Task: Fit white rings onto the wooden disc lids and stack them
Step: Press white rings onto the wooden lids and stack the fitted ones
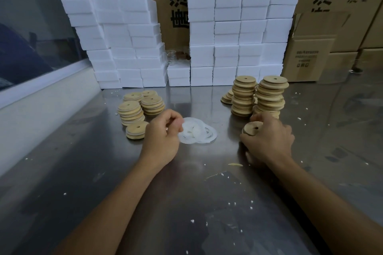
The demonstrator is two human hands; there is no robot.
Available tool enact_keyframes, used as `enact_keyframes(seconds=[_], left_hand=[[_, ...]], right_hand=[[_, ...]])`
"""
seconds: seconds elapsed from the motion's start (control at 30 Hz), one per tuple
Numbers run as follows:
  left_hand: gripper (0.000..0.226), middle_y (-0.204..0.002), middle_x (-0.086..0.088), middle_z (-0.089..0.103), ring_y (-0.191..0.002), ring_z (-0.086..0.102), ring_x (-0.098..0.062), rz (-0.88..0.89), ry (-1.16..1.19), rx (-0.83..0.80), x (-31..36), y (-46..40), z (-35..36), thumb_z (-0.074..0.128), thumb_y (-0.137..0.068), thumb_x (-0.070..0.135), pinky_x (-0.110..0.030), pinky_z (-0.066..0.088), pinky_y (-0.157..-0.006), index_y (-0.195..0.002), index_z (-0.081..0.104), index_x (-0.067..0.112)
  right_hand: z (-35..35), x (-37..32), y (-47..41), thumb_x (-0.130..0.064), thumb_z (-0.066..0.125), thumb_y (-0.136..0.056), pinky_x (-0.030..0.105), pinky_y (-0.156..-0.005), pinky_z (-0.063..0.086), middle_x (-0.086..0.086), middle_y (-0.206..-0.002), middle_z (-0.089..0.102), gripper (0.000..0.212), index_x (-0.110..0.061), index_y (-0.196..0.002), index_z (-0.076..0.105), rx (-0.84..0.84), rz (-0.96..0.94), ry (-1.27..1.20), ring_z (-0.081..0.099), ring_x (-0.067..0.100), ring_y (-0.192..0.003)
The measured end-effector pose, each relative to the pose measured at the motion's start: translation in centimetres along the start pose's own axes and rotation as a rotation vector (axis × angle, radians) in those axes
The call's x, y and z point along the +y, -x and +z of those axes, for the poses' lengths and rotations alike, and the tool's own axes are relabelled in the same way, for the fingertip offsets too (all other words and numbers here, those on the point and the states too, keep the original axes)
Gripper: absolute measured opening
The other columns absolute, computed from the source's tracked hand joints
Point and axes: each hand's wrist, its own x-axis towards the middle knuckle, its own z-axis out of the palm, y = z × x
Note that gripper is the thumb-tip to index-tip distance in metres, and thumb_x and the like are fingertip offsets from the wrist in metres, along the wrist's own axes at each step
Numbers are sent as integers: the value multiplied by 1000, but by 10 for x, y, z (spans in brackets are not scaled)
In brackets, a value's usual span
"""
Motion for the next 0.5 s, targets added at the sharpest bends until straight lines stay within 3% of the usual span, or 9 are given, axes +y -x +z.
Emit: enact_keyframes(seconds=[0.17,0.27,0.4,0.5], left_hand=[[41,-70,-4,62,-69,59,-16,-321,627,-307,15,3,-1,46,-99,7,-30,48,-62,-65,66,20],[42,-86,-4,65,-86,61,-20,-437,722,-365,19,8,6,48,-98,6,-36,52,-67,-66,71,19],[30,-103,-19,64,-101,63,-33,-472,746,-363,20,10,13,49,-98,7,-57,52,-92,-76,69,15],[19,-112,-24,65,-101,66,-37,-484,699,-361,19,11,15,52,-98,12,-51,57,-81,-85,65,10]], right_hand=[[1,-5,5,-21,88,-66,42,-94,46,-5,-102,60,51,-21,-110,61,-25,-151,-200,52,22,-107],[3,-11,11,-24,91,-65,32,-85,51,-7,-109,63,56,-26,-111,59,-102,-252,-315,58,17,-107],[5,-23,23,-32,93,-63,40,-84,55,-12,-103,64,56,-33,-106,58,-216,-457,-381,58,16,-102],[7,-31,32,-35,92,-63,34,-81,53,-15,-100,65,52,-30,-105,61,-253,-599,-397,57,6,-98]])
